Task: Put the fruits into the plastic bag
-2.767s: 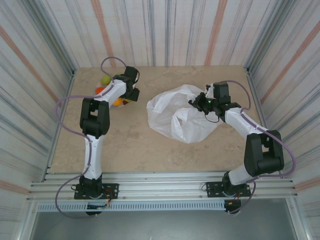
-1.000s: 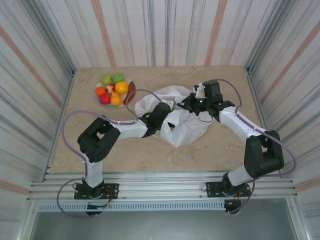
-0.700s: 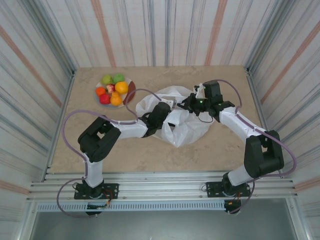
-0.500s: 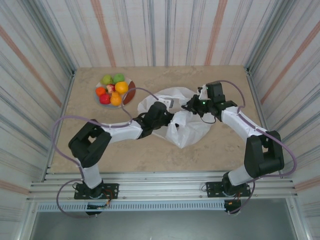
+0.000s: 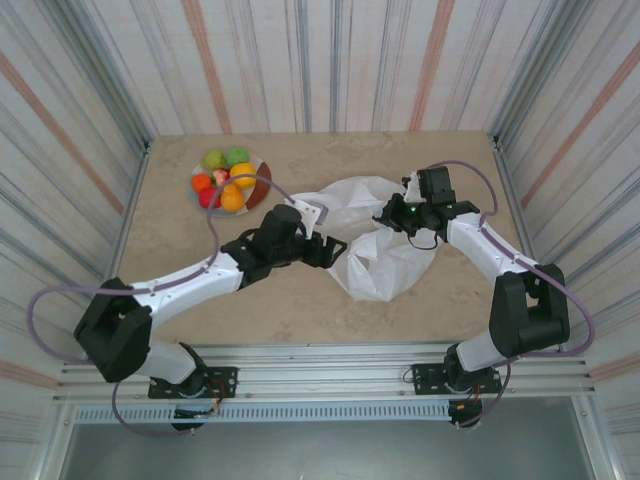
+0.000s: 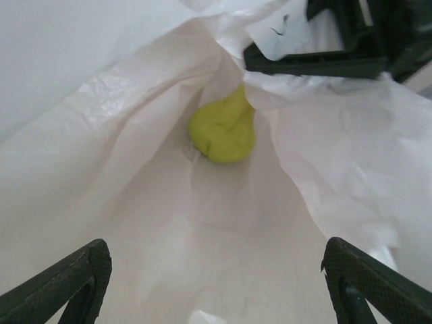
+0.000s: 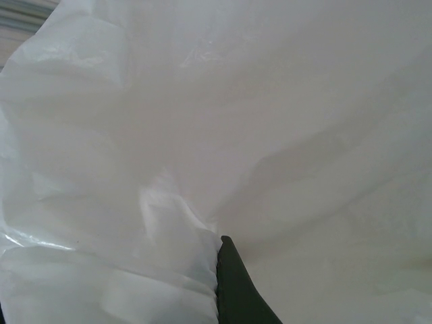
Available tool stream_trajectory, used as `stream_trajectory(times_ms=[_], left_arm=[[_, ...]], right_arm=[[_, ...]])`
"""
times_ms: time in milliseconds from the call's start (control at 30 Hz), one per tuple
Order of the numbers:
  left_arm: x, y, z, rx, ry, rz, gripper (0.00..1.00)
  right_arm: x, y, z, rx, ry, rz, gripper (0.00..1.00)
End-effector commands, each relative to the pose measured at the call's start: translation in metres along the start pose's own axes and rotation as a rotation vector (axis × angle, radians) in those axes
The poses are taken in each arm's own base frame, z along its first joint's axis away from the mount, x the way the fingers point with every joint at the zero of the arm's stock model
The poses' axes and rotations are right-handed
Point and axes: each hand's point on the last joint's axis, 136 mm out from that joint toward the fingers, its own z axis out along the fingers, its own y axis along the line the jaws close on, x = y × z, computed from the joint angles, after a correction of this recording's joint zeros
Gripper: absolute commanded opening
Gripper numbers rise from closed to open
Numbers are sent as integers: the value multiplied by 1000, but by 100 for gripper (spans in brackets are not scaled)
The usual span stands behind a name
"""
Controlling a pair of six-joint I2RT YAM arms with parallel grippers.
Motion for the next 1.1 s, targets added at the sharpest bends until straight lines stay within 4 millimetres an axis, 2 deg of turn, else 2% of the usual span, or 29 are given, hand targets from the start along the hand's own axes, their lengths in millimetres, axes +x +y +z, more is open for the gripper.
stream_trajectory(times_ms=[0, 67, 233, 333, 467, 600, 867, 1067], left_arm=[[4, -19, -29, 139, 60, 15, 85], [-1, -12, -44, 131, 67, -11, 85], [-27, 30, -88, 30, -5, -124, 85], [-41, 65, -116, -61, -79, -193, 86], [-51, 112, -143, -192, -136, -283, 86], [-49, 142, -157, -295, -134, -331, 86], [-49, 182, -171, -520, -42, -271, 86], [-52, 213, -169, -647, 18, -232, 86]], right_arm=[[-6, 0, 3, 2, -13, -20, 0], [-8, 0, 5, -3, -18, -21, 0], [-9, 5, 7, -17, -24, -34, 0], [-8, 10, 7, -32, -24, -44, 0], [-6, 19, 8, -55, -21, -63, 0], [-4, 25, 8, -76, -11, -76, 0], [-1, 21, 4, -30, 16, -104, 0], [2, 20, 2, -7, 30, -121, 0]])
